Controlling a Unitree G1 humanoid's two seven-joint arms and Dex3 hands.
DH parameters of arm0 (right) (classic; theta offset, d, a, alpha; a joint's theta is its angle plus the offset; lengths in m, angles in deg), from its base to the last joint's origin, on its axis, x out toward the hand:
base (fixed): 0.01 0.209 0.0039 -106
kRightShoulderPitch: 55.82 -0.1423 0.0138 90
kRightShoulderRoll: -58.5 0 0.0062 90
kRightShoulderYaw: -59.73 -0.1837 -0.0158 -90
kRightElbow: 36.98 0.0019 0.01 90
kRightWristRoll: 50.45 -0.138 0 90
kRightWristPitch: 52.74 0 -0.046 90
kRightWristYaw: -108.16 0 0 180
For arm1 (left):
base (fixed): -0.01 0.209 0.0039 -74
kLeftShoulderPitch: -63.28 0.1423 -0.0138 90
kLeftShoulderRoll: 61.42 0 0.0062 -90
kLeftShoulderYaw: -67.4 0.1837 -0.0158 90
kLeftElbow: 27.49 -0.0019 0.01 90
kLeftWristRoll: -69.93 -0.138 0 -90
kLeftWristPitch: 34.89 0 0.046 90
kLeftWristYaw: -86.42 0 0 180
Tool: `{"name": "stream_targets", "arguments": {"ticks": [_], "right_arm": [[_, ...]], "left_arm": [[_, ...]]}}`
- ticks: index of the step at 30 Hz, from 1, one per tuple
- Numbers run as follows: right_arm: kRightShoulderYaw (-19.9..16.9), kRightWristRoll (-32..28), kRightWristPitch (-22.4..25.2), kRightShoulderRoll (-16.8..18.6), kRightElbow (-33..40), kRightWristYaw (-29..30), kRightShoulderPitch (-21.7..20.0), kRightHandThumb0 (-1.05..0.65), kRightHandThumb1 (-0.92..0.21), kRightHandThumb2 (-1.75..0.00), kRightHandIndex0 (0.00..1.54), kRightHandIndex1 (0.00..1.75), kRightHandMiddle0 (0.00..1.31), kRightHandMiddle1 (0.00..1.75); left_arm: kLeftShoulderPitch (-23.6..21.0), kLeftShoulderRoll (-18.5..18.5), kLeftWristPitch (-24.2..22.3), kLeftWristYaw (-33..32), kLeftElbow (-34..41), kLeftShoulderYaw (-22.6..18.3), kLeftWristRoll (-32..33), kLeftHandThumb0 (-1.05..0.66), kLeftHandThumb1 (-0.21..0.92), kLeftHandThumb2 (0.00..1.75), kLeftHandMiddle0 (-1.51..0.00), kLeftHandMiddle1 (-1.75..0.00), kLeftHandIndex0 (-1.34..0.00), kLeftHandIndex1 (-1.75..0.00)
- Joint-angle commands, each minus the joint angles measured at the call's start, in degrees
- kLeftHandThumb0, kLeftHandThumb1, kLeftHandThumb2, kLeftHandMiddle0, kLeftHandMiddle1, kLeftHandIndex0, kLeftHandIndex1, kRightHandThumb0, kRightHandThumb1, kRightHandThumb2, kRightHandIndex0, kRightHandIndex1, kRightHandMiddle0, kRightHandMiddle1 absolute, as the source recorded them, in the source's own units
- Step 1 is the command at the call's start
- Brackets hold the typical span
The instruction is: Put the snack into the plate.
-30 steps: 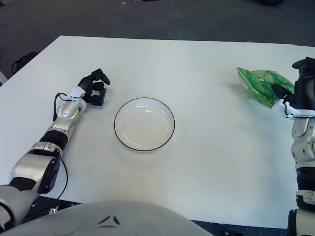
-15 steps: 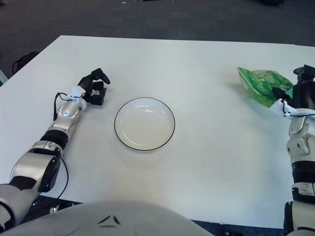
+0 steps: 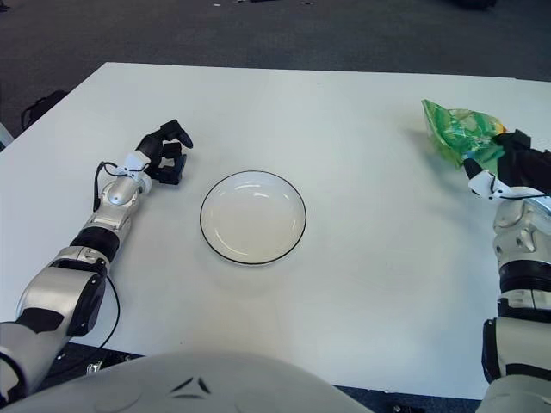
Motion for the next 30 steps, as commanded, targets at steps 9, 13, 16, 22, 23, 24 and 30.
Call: {"name": "stream_targets", "arguments": {"ticks": [9,13,16,22,23,24,30], "right_arm": [[0.7,-8.2,-10.6,0.3,-7.3,-8.8,-2.6,-0.89,-0.92,-1.07,0.04,0.37,0.0,0.63],[1.0,-10.6,-15.0,0.5,-8.3,-13.5,-2.3,-0.89,-0.92,-1.06,0.05,0.39,0.0,0.64],[1.7,-11.4,-16.5,0.3,-6.7,-16.3,-1.7,-0.89,-0.92,-1.03,0.07,0.4,0.0,0.64],[2.8,-11.6,-18.1,-0.7,-3.0,-19.8,-0.5,-0.89,-0.92,-0.98,0.08,0.43,0.0,0.65],[2.9,-11.5,-18.4,-0.9,-2.7,-20.1,-0.3,-0.9,-0.92,-0.97,0.08,0.44,0.0,0.65],[3.0,-11.4,-18.6,-1.0,-2.6,-20.3,-0.2,-0.9,-0.92,-0.97,0.08,0.44,0.0,0.66],[3.1,-11.5,-18.9,-0.7,2.5,-21.2,2.5,-0.93,-0.92,-0.96,0.09,0.47,0.0,0.69]], "left_arm": [[6.2,1.0,-2.0,-0.4,-3.2,1.2,-1.9,-0.46,0.37,1.24,-1.06,-1.75,-0.56,-1.75],[6.3,1.0,-1.8,-0.5,-3.0,1.2,-2.0,-0.46,0.38,1.24,-1.06,-1.75,-0.56,-1.75],[6.3,1.0,-1.7,-0.4,-3.0,1.2,-1.9,-0.46,0.37,1.24,-1.06,-1.75,-0.56,-1.75],[6.3,1.1,-1.4,-0.7,-3.1,1.3,-2.1,-0.46,0.37,1.24,-1.07,-1.75,-0.56,-1.75],[6.2,1.1,-1.3,-1.1,-3.1,1.4,-2.4,-0.46,0.37,1.24,-1.07,-1.75,-0.56,-1.75],[6.2,1.1,-1.2,-1.4,-3.1,1.5,-2.6,-0.46,0.37,1.25,-1.07,-1.75,-0.56,-1.75],[6.0,0.8,-1.3,-3.2,-3.3,2.4,-4.3,-0.46,0.37,1.25,-1.07,-1.75,-0.57,-1.75]]}}
